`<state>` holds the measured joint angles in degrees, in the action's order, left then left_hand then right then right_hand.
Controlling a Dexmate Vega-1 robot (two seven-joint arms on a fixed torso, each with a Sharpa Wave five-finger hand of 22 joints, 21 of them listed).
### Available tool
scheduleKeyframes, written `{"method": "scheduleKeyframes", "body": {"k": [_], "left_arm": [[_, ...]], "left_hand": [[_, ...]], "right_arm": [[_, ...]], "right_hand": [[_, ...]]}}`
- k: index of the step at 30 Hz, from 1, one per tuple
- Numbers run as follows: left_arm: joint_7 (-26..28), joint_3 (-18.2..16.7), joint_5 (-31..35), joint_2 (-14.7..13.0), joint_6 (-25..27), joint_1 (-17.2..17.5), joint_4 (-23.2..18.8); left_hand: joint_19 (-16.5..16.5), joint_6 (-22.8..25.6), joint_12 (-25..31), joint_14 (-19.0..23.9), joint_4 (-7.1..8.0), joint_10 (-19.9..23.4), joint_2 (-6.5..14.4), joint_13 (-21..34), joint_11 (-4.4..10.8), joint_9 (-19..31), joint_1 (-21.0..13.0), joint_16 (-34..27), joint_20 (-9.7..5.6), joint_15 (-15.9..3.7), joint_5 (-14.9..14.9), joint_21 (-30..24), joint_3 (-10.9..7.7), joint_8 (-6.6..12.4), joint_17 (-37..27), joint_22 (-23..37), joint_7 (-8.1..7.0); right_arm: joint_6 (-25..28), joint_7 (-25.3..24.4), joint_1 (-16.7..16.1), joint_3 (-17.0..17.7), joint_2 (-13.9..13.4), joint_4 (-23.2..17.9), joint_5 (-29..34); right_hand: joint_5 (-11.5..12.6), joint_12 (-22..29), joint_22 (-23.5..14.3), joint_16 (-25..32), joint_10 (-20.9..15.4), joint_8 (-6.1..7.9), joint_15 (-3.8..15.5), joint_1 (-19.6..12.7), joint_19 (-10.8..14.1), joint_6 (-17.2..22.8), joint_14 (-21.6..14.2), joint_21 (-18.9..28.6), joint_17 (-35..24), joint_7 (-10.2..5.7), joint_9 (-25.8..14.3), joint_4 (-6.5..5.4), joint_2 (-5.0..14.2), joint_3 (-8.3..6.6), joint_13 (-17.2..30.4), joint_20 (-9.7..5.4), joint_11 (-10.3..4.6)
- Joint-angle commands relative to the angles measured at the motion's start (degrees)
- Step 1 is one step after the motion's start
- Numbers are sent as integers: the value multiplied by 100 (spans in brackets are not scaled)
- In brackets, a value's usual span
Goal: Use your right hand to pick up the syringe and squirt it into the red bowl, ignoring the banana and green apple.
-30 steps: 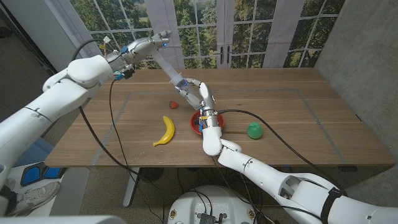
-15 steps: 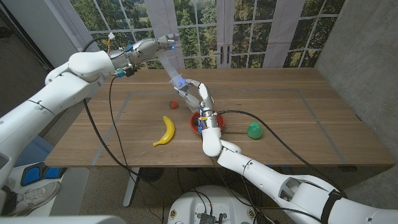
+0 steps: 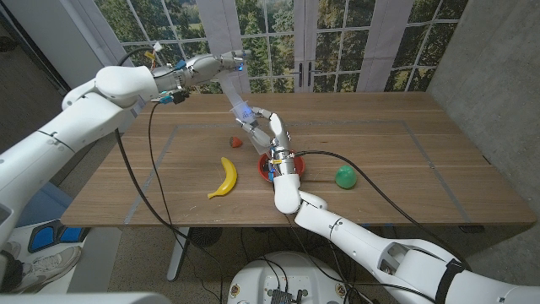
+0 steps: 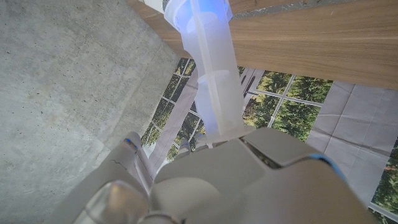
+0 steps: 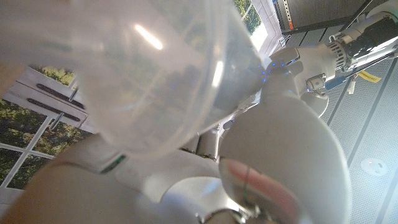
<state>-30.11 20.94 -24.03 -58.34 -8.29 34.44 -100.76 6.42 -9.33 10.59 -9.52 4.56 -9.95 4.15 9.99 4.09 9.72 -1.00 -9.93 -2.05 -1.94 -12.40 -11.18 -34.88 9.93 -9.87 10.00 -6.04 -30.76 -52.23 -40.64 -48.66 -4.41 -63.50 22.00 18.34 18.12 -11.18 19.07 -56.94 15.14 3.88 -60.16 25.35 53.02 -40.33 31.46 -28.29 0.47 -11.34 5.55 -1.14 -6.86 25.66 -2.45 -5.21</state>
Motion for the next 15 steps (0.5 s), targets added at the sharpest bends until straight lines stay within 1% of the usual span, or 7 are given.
{"method": "scheduleKeyframes", "body": {"k": [1, 6, 15], "left_arm": [[-2, -46, -23, -124, 41, 149, -218], [26, -76, -30, -165, 49, 221, -280], [24, -78, -6, -174, 35, 241, -295]], "left_hand": [[27, -67, 12, -549, -1, -298, 277, 23, -3, 13, 8, -12, -317, -413, -13, -4, 15, 16, -9, 18, 2], [36, -70, 13, -551, 0, -303, 275, 23, -1, 13, 7, -14, -319, -414, -14, -1, 17, 18, -9, 18, 4], [44, -71, 18, -557, 2, -306, 272, 23, -5, 13, 4, -16, -321, -419, -17, 0, 22, 24, -8, 18, 10]], "right_arm": [[8, -59, 13, -1, 3, 1, 98], [-8, -81, 74, -12, 56, 114, 82], [-59, -135, 229, -70, 133, 364, 92]], "right_hand": [[23, -28, -18, -6, -710, 27, 874, -819, -17, 1285, -51, 52, -14, -1234, -9, 1, 857, 29, 15, -723, -686], [25, -43, -17, -18, -704, 18, 877, -818, -17, 1281, -50, 60, -8, -1237, -9, -6, 865, 39, 16, -725, -684], [29, -64, -15, -18, -698, 2, 882, -829, -26, 1276, -72, 73, -13, -1242, -10, -6, 865, 65, 27, -729, -683]]}}
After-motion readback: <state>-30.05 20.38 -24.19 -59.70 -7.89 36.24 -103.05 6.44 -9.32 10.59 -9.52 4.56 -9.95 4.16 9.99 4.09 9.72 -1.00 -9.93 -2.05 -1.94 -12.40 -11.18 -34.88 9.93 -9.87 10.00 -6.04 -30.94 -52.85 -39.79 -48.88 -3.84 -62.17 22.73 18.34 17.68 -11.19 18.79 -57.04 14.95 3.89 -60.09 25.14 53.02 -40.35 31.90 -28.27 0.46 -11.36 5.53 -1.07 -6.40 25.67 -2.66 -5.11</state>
